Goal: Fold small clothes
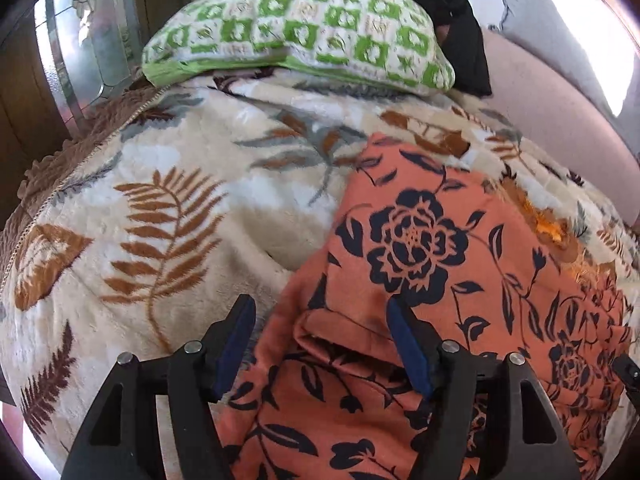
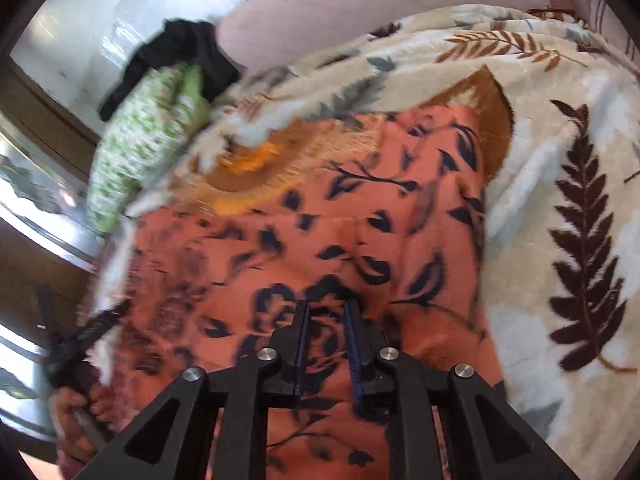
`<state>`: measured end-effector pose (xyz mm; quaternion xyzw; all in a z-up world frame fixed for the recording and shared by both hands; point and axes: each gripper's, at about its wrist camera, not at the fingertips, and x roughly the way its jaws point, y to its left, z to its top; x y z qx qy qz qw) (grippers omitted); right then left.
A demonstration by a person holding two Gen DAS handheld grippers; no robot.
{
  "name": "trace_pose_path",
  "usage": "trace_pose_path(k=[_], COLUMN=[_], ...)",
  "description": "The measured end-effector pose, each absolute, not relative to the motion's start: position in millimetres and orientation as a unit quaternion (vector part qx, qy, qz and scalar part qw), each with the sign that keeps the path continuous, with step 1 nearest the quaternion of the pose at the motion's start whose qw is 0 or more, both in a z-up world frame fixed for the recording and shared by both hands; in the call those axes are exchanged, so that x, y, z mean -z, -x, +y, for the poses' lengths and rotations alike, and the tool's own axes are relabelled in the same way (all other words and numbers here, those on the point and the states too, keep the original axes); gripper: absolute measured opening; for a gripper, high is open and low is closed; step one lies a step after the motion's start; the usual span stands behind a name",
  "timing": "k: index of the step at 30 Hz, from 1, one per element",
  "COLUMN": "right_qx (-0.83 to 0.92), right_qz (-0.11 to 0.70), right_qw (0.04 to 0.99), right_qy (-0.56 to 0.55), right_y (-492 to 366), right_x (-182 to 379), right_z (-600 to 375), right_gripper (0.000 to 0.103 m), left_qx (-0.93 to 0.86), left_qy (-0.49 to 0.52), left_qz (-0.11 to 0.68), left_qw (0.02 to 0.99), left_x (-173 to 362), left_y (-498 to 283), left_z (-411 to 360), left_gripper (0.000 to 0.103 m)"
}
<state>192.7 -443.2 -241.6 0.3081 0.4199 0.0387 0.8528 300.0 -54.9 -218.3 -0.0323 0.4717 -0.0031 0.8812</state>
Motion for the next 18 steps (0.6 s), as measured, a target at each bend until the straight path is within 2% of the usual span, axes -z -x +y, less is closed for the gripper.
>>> trace_pose_path(k=[6,7,9,10,12,18], right_qx=[-0.062,-0.065,-0.065,-0.068,-0.068,-0.075], right_qz=[0.275,0.261,0.244,0.229,0.203,0.263], right_qw=[0.929,0.934,0.936,0.935,0.93,0.902], right_qy=[-0.238,-0.236,-0.247,-0.261,-0.298,-0.334], right_y=[-152.2,-144.2,-125.1,-115.7,-92.0,-38.2], right_x=[174.5,169.6,163.9,164.4,164.8,175.8], right_z=[-419.0,-417.1,-415.7,-417.2,-421.8,-415.6], right_gripper=[0.02,0.025,0.069,0.098,0.1,0.099], left_qx=[0.011,0.011,0.018,0.026,0.034,0.071], left_qy=[0.036,0.034,0.043,0.053,0.078,0.02], left_qz=[0.452,0.451,0.46,0.468,0.481,0.532], left_qw=[0.891,0.892,0.887,0.882,0.873,0.843], left_x=[191.3,188.6,185.8,185.0,185.1,197.9], left_y=[-272.1,-264.1,-249.4,-239.3,-214.0,-145.5], left_z=[-26.4,-18.1,3.1,16.4,44.1,87.1], left_gripper=[0.069,0.069,0.069,0.069,0.069,0.069])
